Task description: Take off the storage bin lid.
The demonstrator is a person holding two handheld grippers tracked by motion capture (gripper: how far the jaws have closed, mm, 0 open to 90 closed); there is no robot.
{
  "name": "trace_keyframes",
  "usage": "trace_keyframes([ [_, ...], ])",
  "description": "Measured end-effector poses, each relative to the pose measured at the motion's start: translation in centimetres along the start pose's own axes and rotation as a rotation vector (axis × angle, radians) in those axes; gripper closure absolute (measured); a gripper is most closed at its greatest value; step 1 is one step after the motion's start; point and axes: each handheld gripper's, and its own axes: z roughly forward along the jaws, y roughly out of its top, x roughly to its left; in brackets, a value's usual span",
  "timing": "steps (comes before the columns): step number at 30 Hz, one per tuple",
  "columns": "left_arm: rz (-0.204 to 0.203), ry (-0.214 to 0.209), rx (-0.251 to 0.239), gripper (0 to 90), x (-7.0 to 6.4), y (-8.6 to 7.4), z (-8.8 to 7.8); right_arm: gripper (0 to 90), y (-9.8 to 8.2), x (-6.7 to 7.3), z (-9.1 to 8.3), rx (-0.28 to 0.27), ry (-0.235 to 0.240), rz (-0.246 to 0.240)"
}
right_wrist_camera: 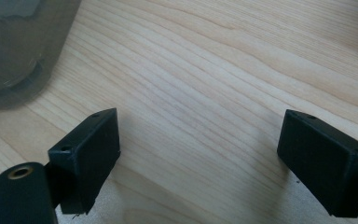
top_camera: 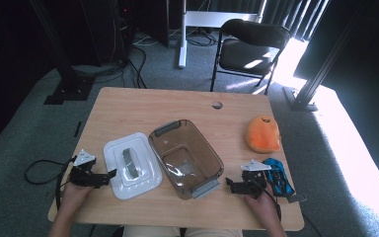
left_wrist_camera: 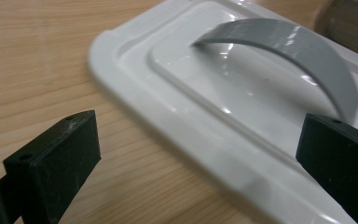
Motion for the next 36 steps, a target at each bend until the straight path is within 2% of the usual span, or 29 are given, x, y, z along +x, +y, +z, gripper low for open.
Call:
trace_keyframes([
  [3, -0.015, 0.042, 0.01, 0.3, 0.4, -0.5, -0.3, 12.6, 0.0, 0.1, 0.0, -0.001, -0.012, 0.012],
  [9, -0.076, 0.098, 0.0, 0.3, 1.6, -1.3, -1.0, 12.6, 0.0, 0.2, 0.0, -0.001, -0.008, 0.004],
  [10, -0.083, 0.103, 0.006, 0.3, 1.7, -1.4, -1.1, 12.6, 0.0, 0.2, 0.0, -0.001, -0.006, 0.002],
  [12, -0.083, 0.151, 0.03, 0.3, 1.9, -1.5, -1.2, 12.5, 0.0, 0.2, 0.0, -0.001, -0.001, -0.004],
  [14, -0.091, 0.178, 0.046, 0.3, 2.0, -1.7, -1.3, 12.5, 0.0, 0.2, 0.0, -0.001, 0.002, -0.007],
  [16, -0.116, 0.201, 0.065, 0.3, 2.3, -1.9, -1.3, 12.5, 0.0, 0.2, 0.0, -0.001, 0.006, -0.01],
  [22, -0.156, 0.208, 0.11, 0.4, 2.7, -2.2, -1.3, 12.5, 0.1, 0.2, 0.1, -0.001, 0.008, -0.012],
  [28, -0.139, 0.25, 0.112, 0.4, 2.7, -2.3, -1.2, 12.5, 0.0, 0.2, 0.1, -0.002, 0.007, -0.012],
  [30, -0.12, 0.268, 0.116, 0.4, 2.5, -2.3, -1.0, 12.5, 0.0, 0.2, 0.1, -0.002, 0.008, -0.013],
  [36, -0.118, 0.267, 0.113, 0.3, 2.4, -2.3, -0.9, 12.5, 0.0, 0.2, 0.1, -0.001, 0.014, -0.018],
])
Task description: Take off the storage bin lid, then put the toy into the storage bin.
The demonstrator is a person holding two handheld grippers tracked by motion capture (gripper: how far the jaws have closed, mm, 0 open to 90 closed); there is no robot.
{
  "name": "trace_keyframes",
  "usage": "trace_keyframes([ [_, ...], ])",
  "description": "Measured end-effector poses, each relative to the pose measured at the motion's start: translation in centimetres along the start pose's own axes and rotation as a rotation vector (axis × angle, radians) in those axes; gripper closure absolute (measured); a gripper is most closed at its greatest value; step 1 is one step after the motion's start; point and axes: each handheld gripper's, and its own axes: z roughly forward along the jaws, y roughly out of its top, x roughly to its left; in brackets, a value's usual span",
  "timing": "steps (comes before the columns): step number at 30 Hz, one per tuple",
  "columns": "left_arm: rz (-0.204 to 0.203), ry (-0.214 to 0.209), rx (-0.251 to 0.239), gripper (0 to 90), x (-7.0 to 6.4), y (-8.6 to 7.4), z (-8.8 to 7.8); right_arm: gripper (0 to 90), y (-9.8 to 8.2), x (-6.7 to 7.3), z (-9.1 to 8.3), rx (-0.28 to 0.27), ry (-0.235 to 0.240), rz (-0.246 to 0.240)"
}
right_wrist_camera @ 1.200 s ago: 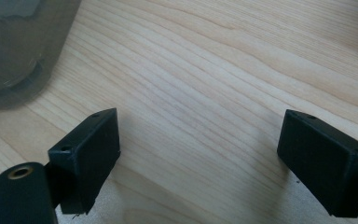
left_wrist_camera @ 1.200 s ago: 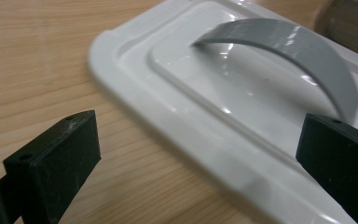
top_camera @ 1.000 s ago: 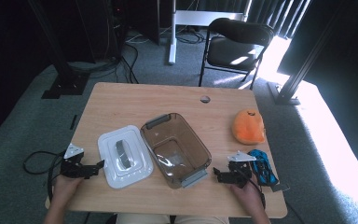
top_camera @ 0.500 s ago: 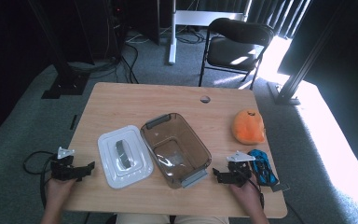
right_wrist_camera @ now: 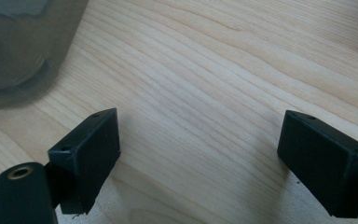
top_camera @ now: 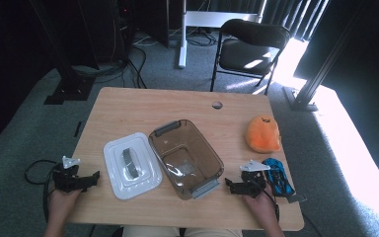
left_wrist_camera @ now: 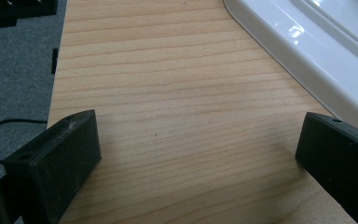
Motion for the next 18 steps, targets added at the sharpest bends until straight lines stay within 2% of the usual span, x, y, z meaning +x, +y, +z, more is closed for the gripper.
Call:
trace_keyframes([
  [11, -0.007, 0.006, -0.002, 0.4, -0.08, 0.01, 0.02, 13.8, 0.16, -0.05, -0.13, 0.019, 0.012, -0.012],
  [13, -0.007, 0.007, -0.001, 0.4, -0.1, 0.0, 0.01, 15.5, 0.29, 0.04, -0.27, 0.03, 0.005, -0.024],
  [15, -0.007, 0.005, -0.002, 0.3, -0.12, 0.0, 0.02, 15.5, 0.53, 0.33, -0.39, 0.04, -0.026, -0.038],
  [18, -0.002, 0.001, -0.002, 0.3, -0.11, -0.02, -0.01, 15.4, 0.63, 0.2, -0.39, 0.057, -0.011, -0.015],
])
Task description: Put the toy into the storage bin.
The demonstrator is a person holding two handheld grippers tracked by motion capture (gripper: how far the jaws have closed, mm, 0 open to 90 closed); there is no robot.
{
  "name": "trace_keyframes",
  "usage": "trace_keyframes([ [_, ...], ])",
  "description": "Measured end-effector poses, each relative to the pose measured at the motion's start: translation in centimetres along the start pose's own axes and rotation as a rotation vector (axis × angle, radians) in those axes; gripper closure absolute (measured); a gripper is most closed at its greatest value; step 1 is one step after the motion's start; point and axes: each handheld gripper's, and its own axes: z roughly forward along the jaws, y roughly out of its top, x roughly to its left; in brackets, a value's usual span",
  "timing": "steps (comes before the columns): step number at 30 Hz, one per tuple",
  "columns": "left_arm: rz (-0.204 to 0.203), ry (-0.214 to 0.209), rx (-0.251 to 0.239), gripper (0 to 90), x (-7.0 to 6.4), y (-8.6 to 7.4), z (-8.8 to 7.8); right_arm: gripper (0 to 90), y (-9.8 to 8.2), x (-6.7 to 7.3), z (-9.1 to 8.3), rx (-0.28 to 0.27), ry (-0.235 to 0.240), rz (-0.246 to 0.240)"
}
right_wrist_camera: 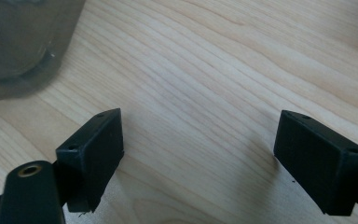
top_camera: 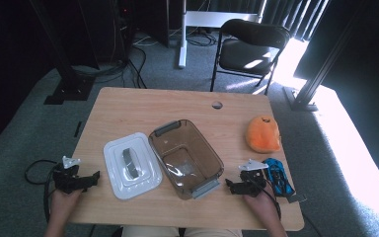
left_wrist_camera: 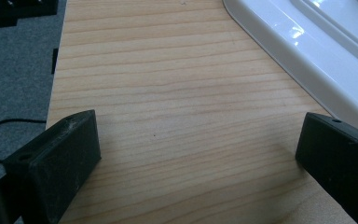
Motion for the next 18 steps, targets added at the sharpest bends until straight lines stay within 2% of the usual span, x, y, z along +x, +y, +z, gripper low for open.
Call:
trace_keyframes([
  [2, 0.004, -0.004, 0.001, 0.3, 0.0, 0.0, 0.0, 15.4, 0.1, -0.3, -0.1, 0.0, 0.026, 0.032],
  [5, 0.005, -0.005, 0.001, 0.3, 0.0, 0.0, 0.0, 12.8, 0.3, -0.2, -0.3, 0.004, 0.006, 0.033],
  [11, 0.007, -0.006, 0.001, 0.3, 0.1, 0.0, 0.0, 12.5, 1.3, -0.4, -1.3, -0.036, -0.015, 0.05],
  [18, 0.008, -0.007, 0.001, 0.3, 0.1, 0.0, 0.0, 12.6, 2.3, -1.9, -3.4, -0.097, -0.068, 0.093],
])
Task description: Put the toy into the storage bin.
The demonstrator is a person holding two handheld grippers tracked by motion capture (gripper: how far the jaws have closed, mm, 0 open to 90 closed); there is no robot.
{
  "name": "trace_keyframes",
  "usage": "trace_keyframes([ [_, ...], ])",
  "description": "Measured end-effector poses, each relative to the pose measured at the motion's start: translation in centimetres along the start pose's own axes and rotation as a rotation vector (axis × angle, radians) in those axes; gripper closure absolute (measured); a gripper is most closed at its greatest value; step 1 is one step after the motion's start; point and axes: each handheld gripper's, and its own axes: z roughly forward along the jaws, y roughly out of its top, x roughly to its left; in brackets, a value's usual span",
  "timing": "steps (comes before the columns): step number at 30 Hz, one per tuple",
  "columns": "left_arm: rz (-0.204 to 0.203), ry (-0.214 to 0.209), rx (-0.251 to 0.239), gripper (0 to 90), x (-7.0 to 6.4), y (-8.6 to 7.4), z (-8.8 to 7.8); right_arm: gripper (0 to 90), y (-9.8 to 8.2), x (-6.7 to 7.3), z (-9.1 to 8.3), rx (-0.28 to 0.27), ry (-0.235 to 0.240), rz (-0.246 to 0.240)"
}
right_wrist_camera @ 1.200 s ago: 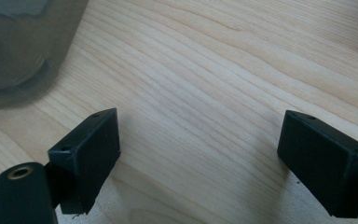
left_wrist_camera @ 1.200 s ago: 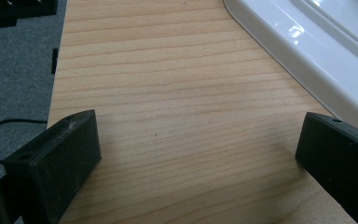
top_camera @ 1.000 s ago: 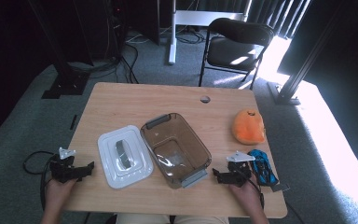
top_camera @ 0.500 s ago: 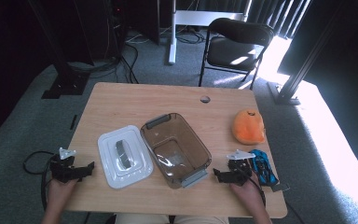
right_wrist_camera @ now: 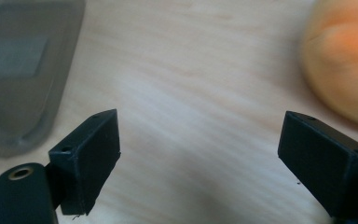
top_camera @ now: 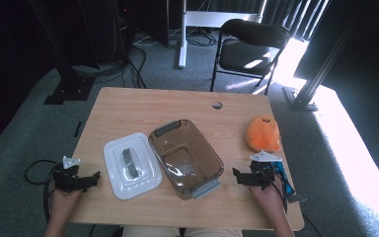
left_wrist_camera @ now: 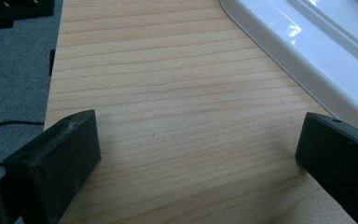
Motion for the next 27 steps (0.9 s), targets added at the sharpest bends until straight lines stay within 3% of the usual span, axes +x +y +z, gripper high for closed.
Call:
trace_keyframes([
  [16, 0.004, -0.004, -0.002, 0.3, 0.0, 0.0, 0.1, 12.8, 2.6, -4.9, -2.0, -0.068, -0.116, 0.094],
  [27, 0.004, -0.003, -0.001, 0.3, 0.0, 0.0, 0.1, 13.0, 4.7, -8.1, -1.5, -0.076, -0.213, 0.181],
])
